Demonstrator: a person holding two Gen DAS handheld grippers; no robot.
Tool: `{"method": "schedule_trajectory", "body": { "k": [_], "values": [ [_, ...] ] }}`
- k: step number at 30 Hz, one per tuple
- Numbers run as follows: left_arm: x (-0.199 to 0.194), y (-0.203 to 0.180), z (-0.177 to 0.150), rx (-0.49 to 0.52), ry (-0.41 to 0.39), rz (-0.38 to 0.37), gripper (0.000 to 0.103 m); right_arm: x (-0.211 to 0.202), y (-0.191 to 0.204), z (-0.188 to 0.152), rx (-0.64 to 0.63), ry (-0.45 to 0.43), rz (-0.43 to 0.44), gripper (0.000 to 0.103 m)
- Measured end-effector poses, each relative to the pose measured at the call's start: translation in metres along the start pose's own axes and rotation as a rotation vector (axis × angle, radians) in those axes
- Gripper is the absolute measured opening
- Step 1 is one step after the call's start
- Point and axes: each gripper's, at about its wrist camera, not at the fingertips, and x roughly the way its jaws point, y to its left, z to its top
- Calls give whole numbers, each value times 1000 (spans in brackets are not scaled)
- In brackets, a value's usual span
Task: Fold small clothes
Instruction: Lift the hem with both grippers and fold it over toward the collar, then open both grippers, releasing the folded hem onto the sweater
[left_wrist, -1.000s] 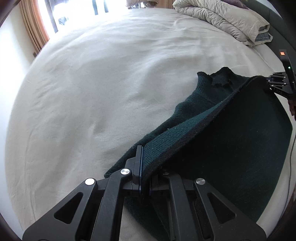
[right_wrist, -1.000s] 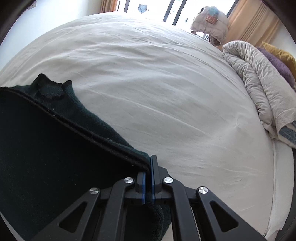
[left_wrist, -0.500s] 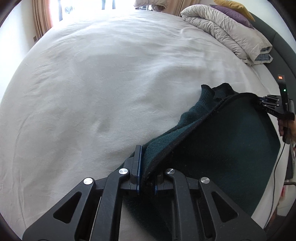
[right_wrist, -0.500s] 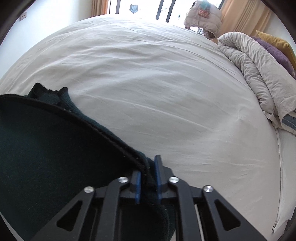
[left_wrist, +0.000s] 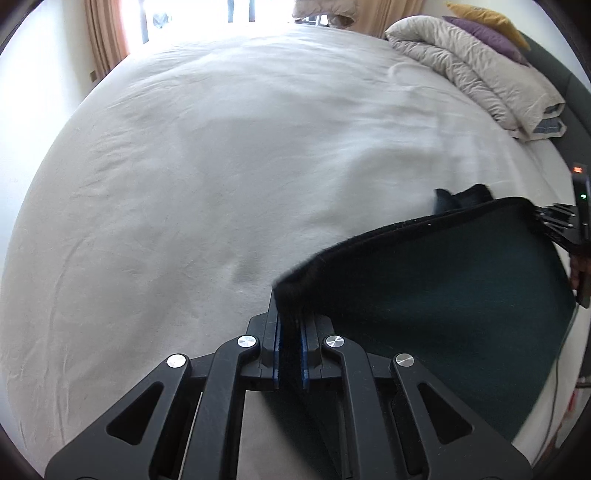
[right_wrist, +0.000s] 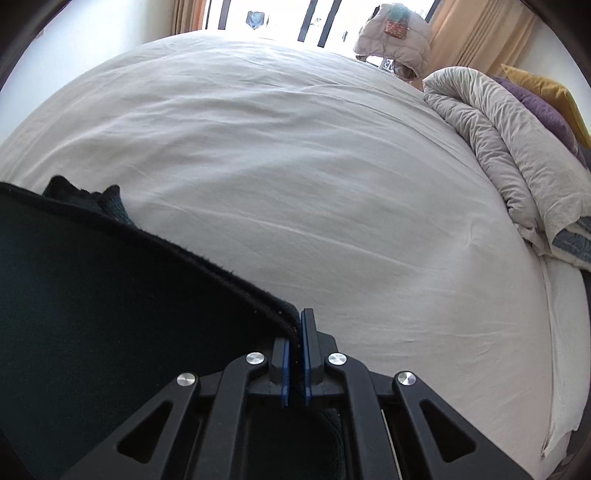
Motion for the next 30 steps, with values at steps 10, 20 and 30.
{"method": "schedule_trajectory", "body": {
  "k": [10,20,30],
  "values": [
    [-39,5,-18,4,-94,245,52,-14,-33,-19,194,-66,34,68],
    [-53,-92,-87,258,-151,268,59,-84,-57,-80,487,-267,168,61],
    [-46,-98,-140,307,-215,383,59,-72,-6,-110,380,-201,213,53]
  ]
}}
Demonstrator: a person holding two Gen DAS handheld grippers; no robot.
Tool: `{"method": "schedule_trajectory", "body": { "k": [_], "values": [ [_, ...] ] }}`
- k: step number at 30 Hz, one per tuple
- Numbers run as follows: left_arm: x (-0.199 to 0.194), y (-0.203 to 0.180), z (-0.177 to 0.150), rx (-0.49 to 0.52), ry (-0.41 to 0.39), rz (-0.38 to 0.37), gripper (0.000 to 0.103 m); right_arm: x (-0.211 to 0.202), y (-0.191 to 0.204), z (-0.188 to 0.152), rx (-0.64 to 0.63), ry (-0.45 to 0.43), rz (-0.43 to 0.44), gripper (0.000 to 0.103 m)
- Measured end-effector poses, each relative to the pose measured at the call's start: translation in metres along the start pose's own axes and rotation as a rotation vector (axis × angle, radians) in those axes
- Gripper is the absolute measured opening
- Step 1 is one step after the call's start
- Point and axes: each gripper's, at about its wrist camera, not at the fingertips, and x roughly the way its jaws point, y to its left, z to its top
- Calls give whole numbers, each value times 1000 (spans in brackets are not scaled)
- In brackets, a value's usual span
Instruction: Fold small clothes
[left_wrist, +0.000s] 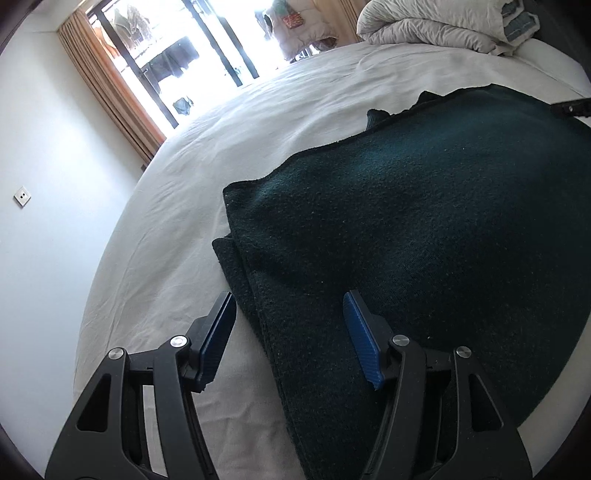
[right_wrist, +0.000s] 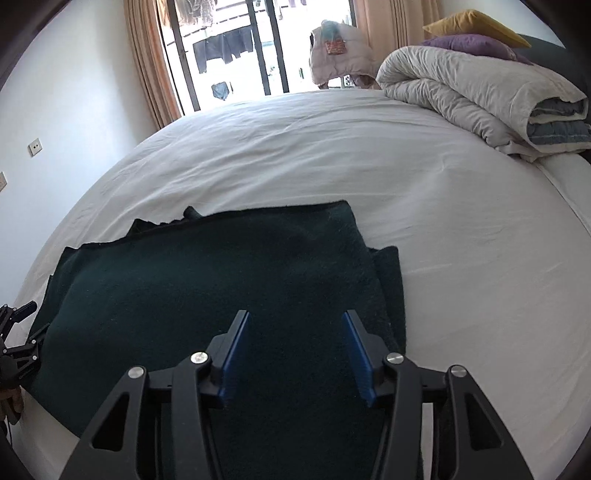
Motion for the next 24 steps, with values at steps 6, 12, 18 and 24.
{"method": "schedule_trajectory", "body": {
  "k": [6,12,18,24],
  "values": [
    [-8,-8,-3,-13,-58,41,62,6,-20,-33,-8,16,-122,38],
    [-17,-18,-6,23,-111,100,62,-7,-39,-52,39,34,-165,29],
    [-15,-10,-11,-10,-106,65,62,-43,-56,-47,165,-60,4,30],
    [-32,15,-23,-197,-122,-83,62,-40,-62,-27,86,-19,82,32]
  ]
}}
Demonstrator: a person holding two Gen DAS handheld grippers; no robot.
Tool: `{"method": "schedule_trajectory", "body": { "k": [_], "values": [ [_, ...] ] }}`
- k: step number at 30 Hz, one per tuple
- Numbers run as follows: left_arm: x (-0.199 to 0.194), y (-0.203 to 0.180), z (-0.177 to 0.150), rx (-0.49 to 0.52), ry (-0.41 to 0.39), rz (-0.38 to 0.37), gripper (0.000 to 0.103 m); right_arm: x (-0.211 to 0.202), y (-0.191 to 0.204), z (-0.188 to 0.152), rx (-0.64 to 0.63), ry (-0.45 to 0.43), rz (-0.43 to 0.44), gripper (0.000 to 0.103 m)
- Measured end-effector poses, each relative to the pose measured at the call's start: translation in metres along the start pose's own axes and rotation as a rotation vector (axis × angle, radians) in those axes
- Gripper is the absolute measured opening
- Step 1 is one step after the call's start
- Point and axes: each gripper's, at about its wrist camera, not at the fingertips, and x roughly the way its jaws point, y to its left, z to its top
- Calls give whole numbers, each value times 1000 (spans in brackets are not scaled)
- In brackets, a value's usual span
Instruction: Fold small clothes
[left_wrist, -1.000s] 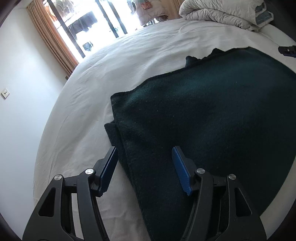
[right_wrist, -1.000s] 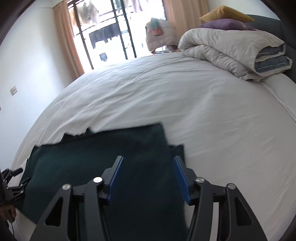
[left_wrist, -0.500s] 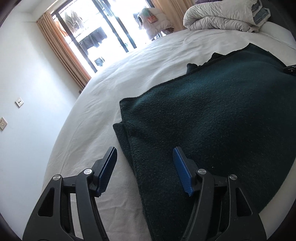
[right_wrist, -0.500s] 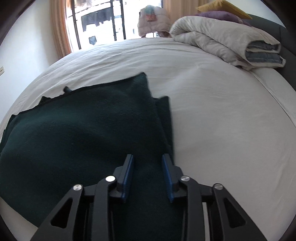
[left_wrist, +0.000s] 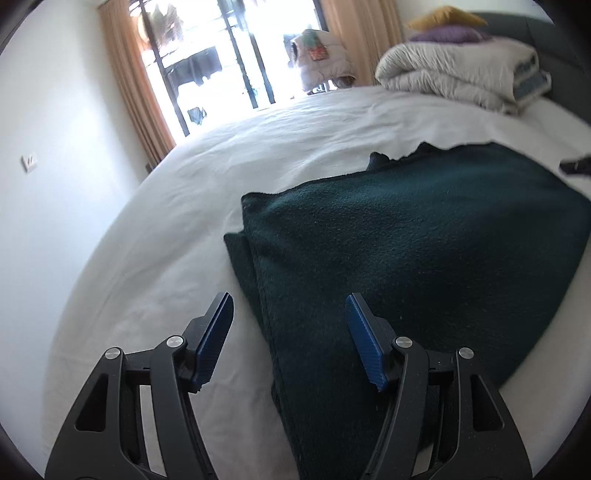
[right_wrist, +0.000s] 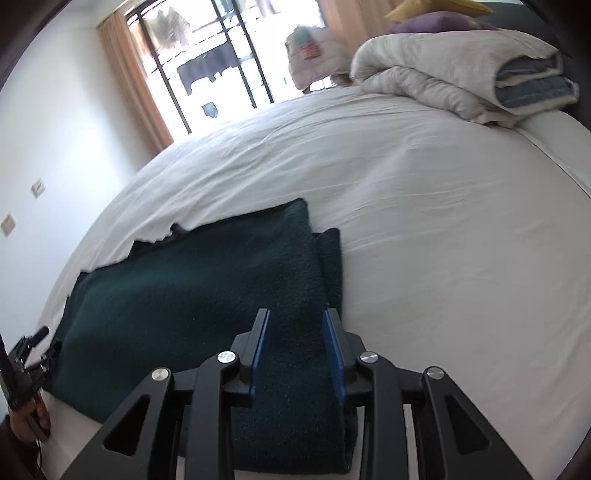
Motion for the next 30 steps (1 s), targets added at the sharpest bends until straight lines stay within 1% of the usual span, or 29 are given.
{"method": "schedule_trajectory", "body": {
  "k": [1,2,4,6,7,9,10,11,12,13,16,17,18,19,21,23,26,27,28,30],
  "values": [
    [-2,3,-3,-26,12,-16,62,6,0,0,-12,34,-13,32],
    [-3,4,-6,-41,24,-30,62,12,-2,-2,-15,64,-47,32],
    [-4,3,-9,-45,36,-45,62,18,-6,-7,8,89,-77,32],
    [0,-1,-13,-34,76,-55,62,17,-8,-17,26,96,-54,27],
    [1,-1,-14,-42,87,-63,60,16,-4,-22,4,98,-62,24],
    [-1,4,-18,-91,102,-118,45,9,3,-28,-22,85,-76,19],
    [0,6,-21,-111,117,-134,44,4,4,-30,-29,79,-78,16],
    [-1,9,-25,-136,121,-146,41,0,3,-32,-34,75,-79,13],
    [-1,11,-29,-155,123,-166,37,-2,-1,-35,-33,73,-74,11],
    [-1,13,-31,-164,127,-173,36,-2,-3,-37,-35,76,-73,10],
    [-2,11,-33,-157,130,-179,29,-2,-3,-41,-65,82,-86,6],
    [-3,9,-33,-145,132,-177,25,-3,-2,-44,-68,82,-92,4],
    [-3,7,-34,-134,132,-174,21,-4,-2,-48,-66,89,-97,4],
    [-6,5,-35,-123,129,-171,20,-5,-3,-52,-59,91,-107,4],
    [-7,4,-38,-113,129,-168,18,-7,-8,-58,-33,85,-101,4],
    [-9,5,-42,-113,135,-176,18,-8,-13,-62,-10,82,-90,4],
    [-10,5,-44,-105,143,-177,18,-8,-14,-62,-7,83,-85,3],
    [-10,5,-44,-101,143,-174,18,-7,-17,-60,0,85,-70,4],
    [-12,5,-45,-99,143,-174,18,-9,-19,-58,5,84,-55,6],
    [-13,6,-46,-96,147,-174,18,-15,-16,-53,13,75,-55,20]
  ]
}}
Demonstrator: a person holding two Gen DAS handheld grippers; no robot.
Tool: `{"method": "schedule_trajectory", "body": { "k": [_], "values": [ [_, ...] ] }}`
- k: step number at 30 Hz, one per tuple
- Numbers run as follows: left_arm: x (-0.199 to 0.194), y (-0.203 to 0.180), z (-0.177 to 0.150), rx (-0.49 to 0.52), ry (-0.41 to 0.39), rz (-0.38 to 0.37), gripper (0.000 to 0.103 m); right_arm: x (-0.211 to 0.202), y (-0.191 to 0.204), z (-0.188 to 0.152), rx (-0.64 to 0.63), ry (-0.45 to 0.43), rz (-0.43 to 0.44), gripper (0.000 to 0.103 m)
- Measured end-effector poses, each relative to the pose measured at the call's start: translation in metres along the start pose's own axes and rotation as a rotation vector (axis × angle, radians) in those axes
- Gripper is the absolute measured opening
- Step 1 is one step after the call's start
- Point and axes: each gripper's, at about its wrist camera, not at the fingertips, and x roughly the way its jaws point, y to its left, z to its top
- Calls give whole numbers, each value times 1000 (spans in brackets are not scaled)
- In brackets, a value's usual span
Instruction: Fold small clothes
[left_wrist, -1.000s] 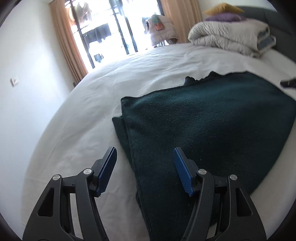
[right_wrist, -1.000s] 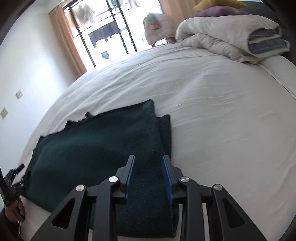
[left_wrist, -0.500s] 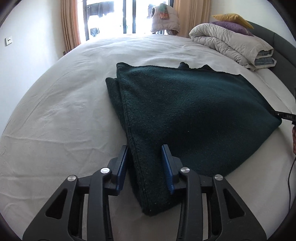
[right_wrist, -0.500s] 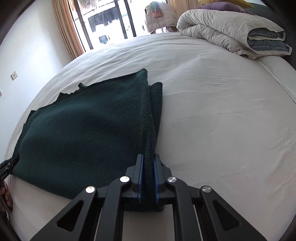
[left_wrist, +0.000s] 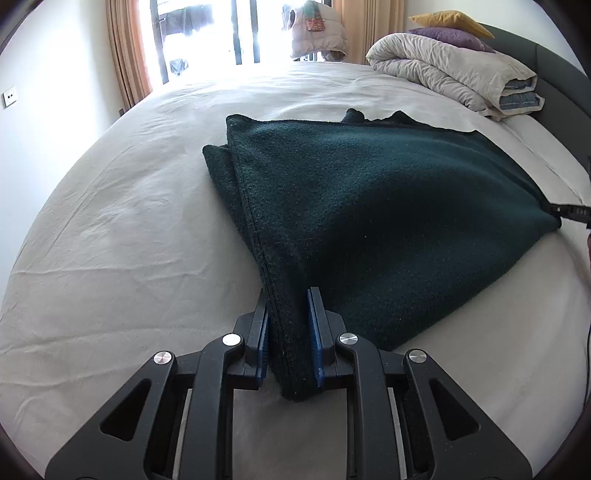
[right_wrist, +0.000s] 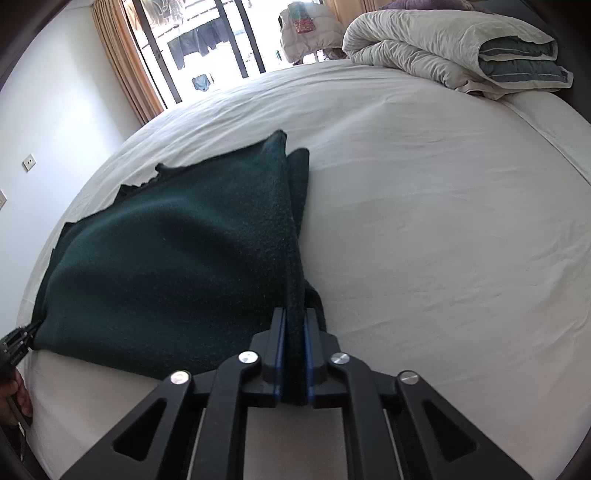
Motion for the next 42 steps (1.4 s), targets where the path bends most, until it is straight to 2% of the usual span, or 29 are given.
{"method": "schedule_trajectory", "body": {
  "k": [1,3,8,12,17,18,21,24,26,27,29,30,32,33,35,37,39,42],
  "values": [
    [0,0,-1,0,2,-1,18,-7,2,2,4,-24,-28,29],
    [-1,-1,-2,3,4,2,16,-18,9,4,-2,-64,-66,29],
    [-3,-2,-7,-5,3,11,12,-30,45,6,-78,-107,-62,29],
    [-7,-3,-13,-6,0,12,8,-33,81,5,-130,-117,11,29],
    [-15,0,-15,-20,-24,-7,8,-6,123,2,-207,-49,92,29],
    [-18,2,-13,-31,-31,-8,10,-3,128,5,-211,-49,118,29],
    [-31,9,-3,-88,-46,33,11,6,145,18,-211,-51,227,38],
    [-47,-1,14,-92,-98,50,11,26,154,27,-174,-19,330,39],
    [-42,-17,30,-58,-89,8,11,47,151,25,-100,48,425,39],
    [-34,-26,38,-39,-66,-8,11,58,149,20,-69,80,436,39],
    [-19,-44,52,4,-55,10,12,63,142,6,-32,50,458,39],
    [-4,-52,57,24,-18,13,12,62,139,1,-15,42,472,39],
    [29,-57,61,-8,95,-11,11,57,126,-8,26,51,512,35],
    [35,-58,61,-9,107,-3,11,55,120,-11,33,56,519,32],
    [38,-62,60,10,103,22,11,49,102,-18,47,60,520,18],
    [39,-62,59,8,104,25,11,43,85,-25,104,53,522,11],
    [39,-62,56,2,99,19,11,38,61,-27,191,31,506,9],
    [40,-62,55,5,94,21,11,21,30,-31,293,-34,433,11]
  ]
}}
